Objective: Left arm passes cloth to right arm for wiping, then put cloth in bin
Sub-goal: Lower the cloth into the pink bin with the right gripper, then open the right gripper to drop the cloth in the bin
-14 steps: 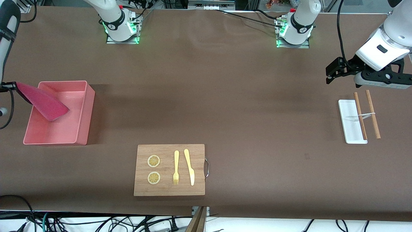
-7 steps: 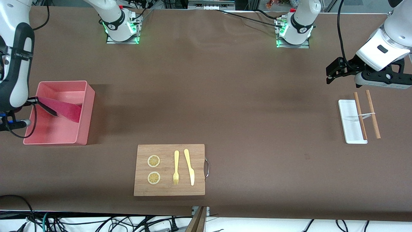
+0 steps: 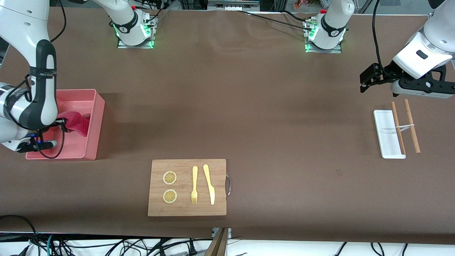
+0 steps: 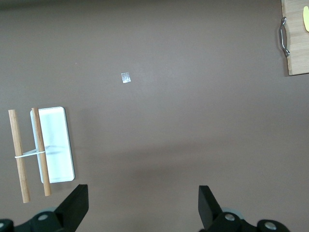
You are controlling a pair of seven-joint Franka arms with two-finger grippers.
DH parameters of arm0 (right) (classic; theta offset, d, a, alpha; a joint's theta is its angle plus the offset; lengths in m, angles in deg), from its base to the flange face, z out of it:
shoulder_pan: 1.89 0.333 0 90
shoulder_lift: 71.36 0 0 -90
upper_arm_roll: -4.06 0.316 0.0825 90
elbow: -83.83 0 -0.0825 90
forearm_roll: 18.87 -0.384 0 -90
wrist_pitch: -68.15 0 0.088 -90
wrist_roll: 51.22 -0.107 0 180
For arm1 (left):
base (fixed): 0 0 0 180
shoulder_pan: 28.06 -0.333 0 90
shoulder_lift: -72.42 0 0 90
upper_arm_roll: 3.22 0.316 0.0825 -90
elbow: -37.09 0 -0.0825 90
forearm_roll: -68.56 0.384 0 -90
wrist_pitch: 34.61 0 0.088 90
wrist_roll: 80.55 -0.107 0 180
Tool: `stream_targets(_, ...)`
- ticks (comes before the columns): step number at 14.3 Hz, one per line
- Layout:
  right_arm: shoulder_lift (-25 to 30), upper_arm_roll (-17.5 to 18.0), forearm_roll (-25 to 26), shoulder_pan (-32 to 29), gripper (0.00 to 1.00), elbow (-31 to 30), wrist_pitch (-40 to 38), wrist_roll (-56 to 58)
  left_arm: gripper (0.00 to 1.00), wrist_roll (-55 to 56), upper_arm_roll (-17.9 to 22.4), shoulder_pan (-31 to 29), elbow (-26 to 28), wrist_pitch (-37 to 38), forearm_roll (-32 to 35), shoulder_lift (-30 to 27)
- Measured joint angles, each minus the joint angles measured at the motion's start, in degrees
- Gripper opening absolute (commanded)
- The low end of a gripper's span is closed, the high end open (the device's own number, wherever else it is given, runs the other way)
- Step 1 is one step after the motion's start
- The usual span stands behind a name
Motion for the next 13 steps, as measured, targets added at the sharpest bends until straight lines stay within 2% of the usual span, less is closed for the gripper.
stream_targets(2,-0.6,0.58,-0.28,-0.02,0.0,-1.78,3.52,-0.02,1.0,0.0,0.0,0.0,0.02,0.01,0.0,0.02)
stream_targets(5,-1.74,1.21,-3.35,0.0,0.01,-2.67,4.92,-0.04,1.0,0.0,0.0,0.0,0.05,0.01,0.0,0.07)
stream_targets(6,-2.11,1.31,-3.95,0.0,0.75,-2.75,5.21,-0.06,1.0,0.0,0.0,0.0,0.06,0.01,0.0,0.08)
stream_targets(7,-2.4,1.34,-4.4,0.0,1.0,-2.77,5.53,-0.08,1.0,0.0,0.0,0.0,0.07,0.02,0.0,0.09)
stream_targets(11,-2.12,1.34,-4.73,0.0,1.0,-2.41,5.99,-0.1,1.0,0.0,0.0,0.0,0.09,0.05,0.0,0.14)
stream_targets(13,-0.27,1.31,-4.76,0.02,1.0,-1.46,6.02,-0.1,1.0,0.0,0.0,-0.02,0.09,0.11,0.0,0.14)
